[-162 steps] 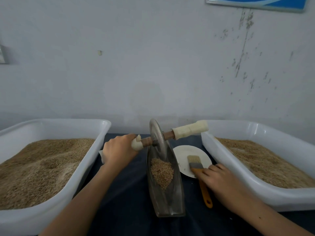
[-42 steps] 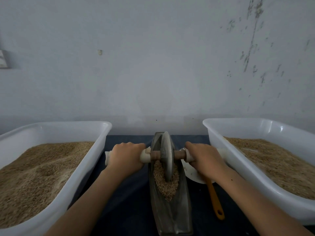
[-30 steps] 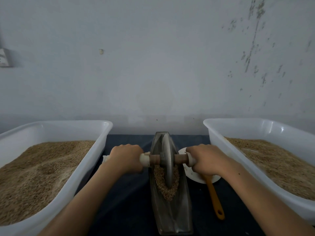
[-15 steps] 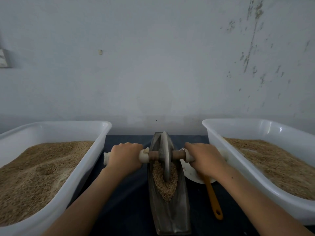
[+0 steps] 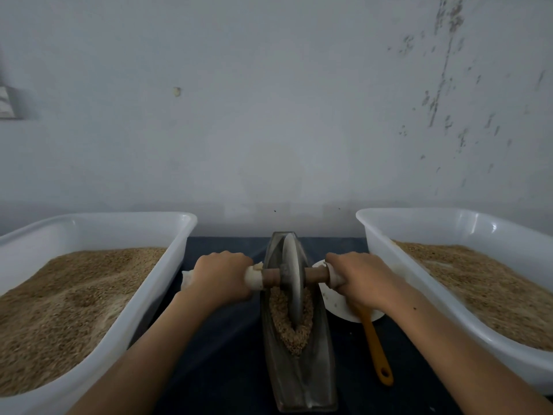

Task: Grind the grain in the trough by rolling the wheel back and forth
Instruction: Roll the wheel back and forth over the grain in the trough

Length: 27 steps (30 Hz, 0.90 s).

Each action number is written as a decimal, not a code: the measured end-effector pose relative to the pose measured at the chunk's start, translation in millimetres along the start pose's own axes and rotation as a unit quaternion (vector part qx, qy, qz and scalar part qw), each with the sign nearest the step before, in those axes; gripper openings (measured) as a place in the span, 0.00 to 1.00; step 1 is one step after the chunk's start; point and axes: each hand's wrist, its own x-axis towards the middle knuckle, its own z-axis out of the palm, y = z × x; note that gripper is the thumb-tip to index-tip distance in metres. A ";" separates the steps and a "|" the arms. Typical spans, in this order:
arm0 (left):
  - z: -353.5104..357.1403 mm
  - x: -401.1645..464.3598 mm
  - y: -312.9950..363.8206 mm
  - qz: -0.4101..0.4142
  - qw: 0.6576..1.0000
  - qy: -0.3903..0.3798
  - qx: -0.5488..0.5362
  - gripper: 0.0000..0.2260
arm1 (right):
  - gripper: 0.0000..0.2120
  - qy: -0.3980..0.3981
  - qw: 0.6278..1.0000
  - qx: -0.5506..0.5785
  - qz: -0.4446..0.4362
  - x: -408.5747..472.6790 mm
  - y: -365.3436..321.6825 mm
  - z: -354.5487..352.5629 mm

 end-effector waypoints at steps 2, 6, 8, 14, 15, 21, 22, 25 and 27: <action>2.7 -0.7 2.4 -0.007 0.998 0.055 0.017 0.06 | 0.07 0.037 0.999 0.012 0.007 -1.9 -3.1 2.1; 7.1 -0.2 4.7 -0.022 0.995 0.096 0.022 0.05 | 0.06 0.070 0.997 0.006 0.016 -2.3 -6.9 4.9; 6.8 0.5 3.6 -0.023 0.997 0.074 0.016 0.06 | 0.05 0.069 0.997 0.003 0.021 -1.6 -6.9 4.7; -1.9 -0.9 -0.9 -0.021 0.997 -0.070 -0.026 0.12 | 0.09 0.023 0.999 -0.025 0.037 1.6 -7.9 -0.1; -3.6 -0.7 -0.8 -0.021 0.996 -0.086 -0.027 0.13 | 0.09 0.008 0.999 -0.022 0.038 1.8 -7.5 -1.6; -8.0 0.2 2.1 -0.023 0.996 -0.088 -0.016 0.13 | 0.08 -0.032 0.998 0.002 0.046 2.2 -5.6 -2.2; -7.3 0.1 2.1 -0.023 0.996 -0.079 -0.020 0.12 | 0.08 -0.017 0.999 0.000 0.047 2.6 -5.5 -0.1; -3.3 -1.4 3.1 -0.024 0.999 -0.029 -0.025 0.08 | 0.09 0.051 0.998 -0.015 0.045 4.7 -5.7 8.6; -0.1 -3.0 3.4 -0.027 0.999 0.020 -0.021 0.06 | 0.10 0.091 0.995 -0.026 0.043 6.6 -6.6 14.1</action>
